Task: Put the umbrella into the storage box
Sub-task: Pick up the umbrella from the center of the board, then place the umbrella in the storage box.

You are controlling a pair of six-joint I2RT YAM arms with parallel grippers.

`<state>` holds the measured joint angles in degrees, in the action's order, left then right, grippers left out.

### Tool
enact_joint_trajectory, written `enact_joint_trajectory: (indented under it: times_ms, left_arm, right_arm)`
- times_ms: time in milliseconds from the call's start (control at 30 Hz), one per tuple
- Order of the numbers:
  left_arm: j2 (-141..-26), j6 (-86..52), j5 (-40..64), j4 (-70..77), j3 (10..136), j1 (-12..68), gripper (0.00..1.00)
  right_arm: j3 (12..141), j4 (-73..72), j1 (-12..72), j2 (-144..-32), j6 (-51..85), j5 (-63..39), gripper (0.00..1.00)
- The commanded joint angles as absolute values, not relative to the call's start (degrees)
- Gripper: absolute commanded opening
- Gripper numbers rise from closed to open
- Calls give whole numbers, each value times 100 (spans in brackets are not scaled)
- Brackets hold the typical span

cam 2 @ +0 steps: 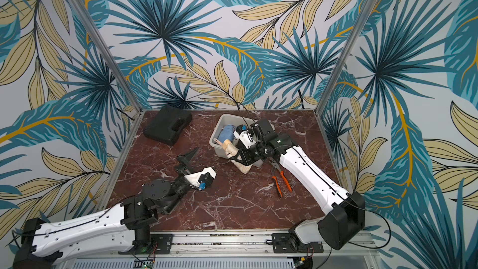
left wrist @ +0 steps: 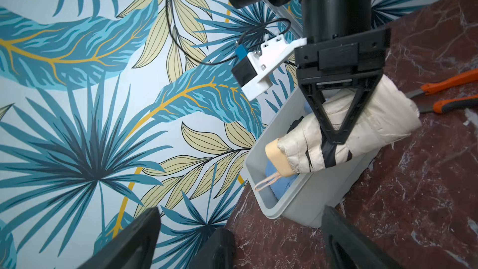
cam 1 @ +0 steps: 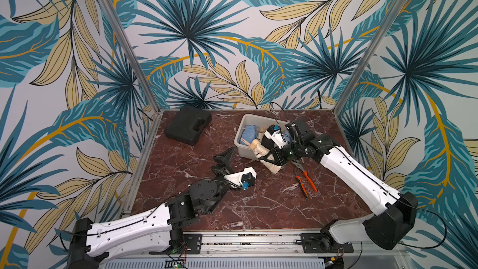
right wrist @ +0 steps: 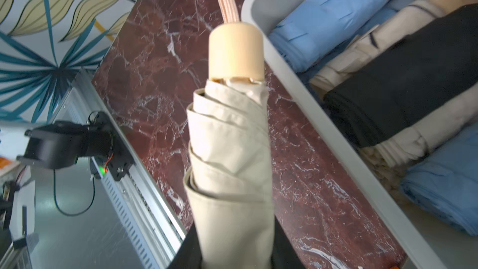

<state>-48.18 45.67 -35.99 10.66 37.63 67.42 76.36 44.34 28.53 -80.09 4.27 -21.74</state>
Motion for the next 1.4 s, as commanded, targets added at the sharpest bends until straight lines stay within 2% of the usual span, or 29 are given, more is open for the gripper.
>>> enact_joint_trajectory:
  times_ms: [0, 133, 333, 767, 900, 967, 1033, 1100, 1167, 1200, 1367]
  left_arm:
    - [-4780, 3756, -3824, 1403, 3658, 6685, 100]
    - [-4906, 2687, -4077, 1389, 3741, 6478, 100]
    - [-5092, 1075, -4330, 1078, 3850, 6110, 100]
    - [-5135, -863, -4548, 736, 3780, 5672, 100]
    - [-5184, -1152, -4513, 841, 3696, 5540, 100]
    - [-5237, -1300, -4515, 861, 3691, 5465, 100]
    - [-5308, -1476, -4504, 861, 3700, 5387, 100]
    - [-5376, -1640, -4437, 861, 3715, 5280, 100]
    - [-5440, -1819, -4332, 860, 3727, 5118, 100]
    - [-5462, -1899, -4244, 861, 3735, 4993, 100]
    - [-5559, -2241, -3648, 693, 3854, 4091, 100]
  right_arm:
    - [7632, 3268, 2843, -7744, 1873, -1471, 9]
    - [7832, 3073, 2828, -7929, 3585, -571, 8]
    - [7862, 2512, 2829, -8474, 5429, -348, 8]
    - [8807, 2370, 2855, -10082, 5618, 256, 13]
    - [8840, 2284, 2853, -10394, 5623, 288, 23]
    - [8842, 2294, 2860, -10475, 5586, 456, 35]
    - [8833, 2353, 2863, -10494, 5496, 640, 52]
    - [8801, 2406, 2861, -10390, 5353, 805, 65]
    - [8693, 2414, 2849, -10146, 5079, 1024, 74]
    - [8616, 2417, 2848, -9978, 4877, 1169, 78]
    - [7953, 2459, 2765, -8885, 3669, 2056, 80]
